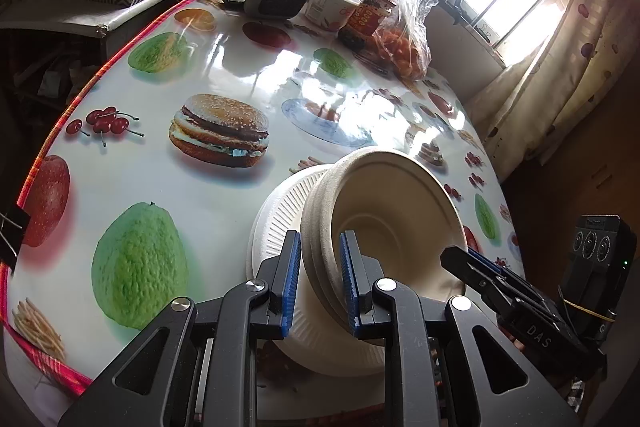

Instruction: Organize plates and bowls

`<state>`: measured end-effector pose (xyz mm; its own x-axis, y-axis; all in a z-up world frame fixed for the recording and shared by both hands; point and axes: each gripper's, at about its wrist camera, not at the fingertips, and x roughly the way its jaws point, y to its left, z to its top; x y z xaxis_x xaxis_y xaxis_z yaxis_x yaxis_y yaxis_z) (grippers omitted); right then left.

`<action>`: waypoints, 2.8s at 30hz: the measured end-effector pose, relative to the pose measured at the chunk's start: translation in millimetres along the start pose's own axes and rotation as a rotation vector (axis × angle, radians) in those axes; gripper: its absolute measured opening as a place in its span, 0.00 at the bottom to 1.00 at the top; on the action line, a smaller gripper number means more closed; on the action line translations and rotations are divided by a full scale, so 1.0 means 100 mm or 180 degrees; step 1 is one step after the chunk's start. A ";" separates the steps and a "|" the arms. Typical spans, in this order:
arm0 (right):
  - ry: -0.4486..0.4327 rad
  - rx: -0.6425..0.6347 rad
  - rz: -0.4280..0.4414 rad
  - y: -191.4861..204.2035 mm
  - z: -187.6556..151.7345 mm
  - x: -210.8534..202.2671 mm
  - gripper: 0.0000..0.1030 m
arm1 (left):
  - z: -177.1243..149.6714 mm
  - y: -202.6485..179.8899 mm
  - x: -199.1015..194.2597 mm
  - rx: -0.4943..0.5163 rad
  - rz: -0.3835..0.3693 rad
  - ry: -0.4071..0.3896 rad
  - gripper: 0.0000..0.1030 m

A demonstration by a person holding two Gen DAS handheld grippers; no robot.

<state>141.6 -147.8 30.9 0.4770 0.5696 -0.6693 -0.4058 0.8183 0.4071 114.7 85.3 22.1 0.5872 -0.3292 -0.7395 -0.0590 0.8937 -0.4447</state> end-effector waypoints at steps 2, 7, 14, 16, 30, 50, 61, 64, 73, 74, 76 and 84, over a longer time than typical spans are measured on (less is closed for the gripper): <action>0.0000 0.0002 -0.0005 0.00 0.00 0.00 0.24 | 0.00 0.00 0.00 0.0000 0.0001 0.0000 0.20; -0.0013 0.0013 -0.0009 -0.02 0.00 -0.02 0.24 | 0.00 0.00 0.00 0.0005 -0.0011 0.0000 0.21; -0.0053 0.0027 -0.0002 -0.02 -0.01 -0.06 0.33 | -0.02 -0.03 0.02 0.0029 -0.0029 -0.0012 0.21; -0.0061 0.0026 -0.0002 -0.01 -0.01 -0.07 0.34 | -0.02 -0.03 0.01 0.0032 -0.0031 -0.0014 0.24; -0.0118 0.0033 0.0002 0.00 -0.03 -0.12 0.45 | -0.04 -0.05 -0.04 0.0050 -0.0034 -0.0080 0.43; -0.0460 -0.0210 -0.0333 0.06 -0.39 -0.50 0.48 | -0.36 0.03 -0.44 0.0378 0.0464 -0.0502 0.45; -0.0449 -0.0407 -0.0551 0.06 -0.75 -0.52 0.54 | -0.74 0.04 -0.37 0.0750 0.0779 -0.0546 0.45; -0.0396 -0.0436 -0.0616 0.05 -0.84 -0.49 0.54 | -0.84 0.05 -0.32 0.0784 0.0842 -0.0506 0.45; -0.0483 -0.0497 -0.0579 0.17 -0.90 -0.58 0.55 | -0.92 -0.05 -0.42 0.0836 0.0807 -0.0596 0.45; -0.0479 -0.0509 -0.0581 0.19 -0.90 -0.58 0.55 | -0.94 -0.07 -0.43 0.0841 0.0835 -0.0607 0.45; -0.0473 -0.0520 -0.0579 0.23 -0.92 -0.59 0.56 | -0.97 -0.12 -0.45 0.0882 0.0884 -0.0628 0.45; -0.0461 -0.0525 -0.0615 0.30 -0.96 -0.60 0.61 | -1.05 -0.19 -0.50 0.0852 0.1016 -0.0655 0.45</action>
<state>26.3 -164.8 23.3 0.6594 0.4193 -0.6240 -0.4123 0.8957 0.1663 2.0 52.8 15.0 0.7232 0.0184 -0.6904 -0.0683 0.9967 -0.0450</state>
